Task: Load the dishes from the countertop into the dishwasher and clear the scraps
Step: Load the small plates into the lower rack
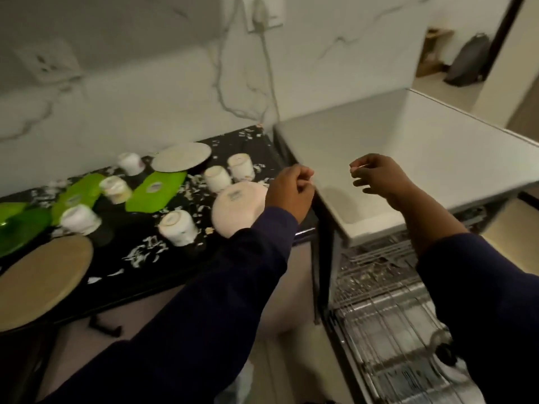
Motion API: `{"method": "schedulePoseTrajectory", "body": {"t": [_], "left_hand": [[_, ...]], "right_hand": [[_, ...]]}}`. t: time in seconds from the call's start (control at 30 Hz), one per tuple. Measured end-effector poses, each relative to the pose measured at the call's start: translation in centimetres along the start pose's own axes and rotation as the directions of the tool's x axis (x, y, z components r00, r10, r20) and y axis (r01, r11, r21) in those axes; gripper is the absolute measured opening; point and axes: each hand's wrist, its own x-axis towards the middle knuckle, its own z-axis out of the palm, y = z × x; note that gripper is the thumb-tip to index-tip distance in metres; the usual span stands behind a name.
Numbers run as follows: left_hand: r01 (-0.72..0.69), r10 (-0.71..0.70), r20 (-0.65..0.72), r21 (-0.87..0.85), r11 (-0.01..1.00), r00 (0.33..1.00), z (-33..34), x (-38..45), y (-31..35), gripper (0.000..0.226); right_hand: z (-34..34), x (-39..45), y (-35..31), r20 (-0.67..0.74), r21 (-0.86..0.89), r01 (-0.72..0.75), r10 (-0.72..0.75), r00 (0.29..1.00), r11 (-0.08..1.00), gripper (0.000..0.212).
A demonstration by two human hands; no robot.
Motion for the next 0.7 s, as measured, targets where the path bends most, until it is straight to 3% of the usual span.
{"method": "schedulePoseTrajectory", "body": {"t": [0.3,0.47,0.7], "left_hand": [[0.080,-0.074,-0.256,0.012,0.997,0.964,-16.2,1.1,-10.4,0.021],[0.169,-0.164,-0.391,-0.021,0.985,0.906,-23.9,1.3,-15.4,0.020],[0.345,-0.342,-0.483,-0.085,0.935,0.806,-29.1,0.7,-22.2,0.020]], "right_hand": [[18.1,1.0,-8.0,0.135,-0.065,0.126,-0.116,0.984,0.990,0.008],[26.3,1.2,-11.4,0.228,-0.033,0.139,-0.128,0.965,0.990,0.016],[34.1,1.6,-12.9,0.381,-0.218,0.198,-0.104,0.919,0.956,0.010]]}}
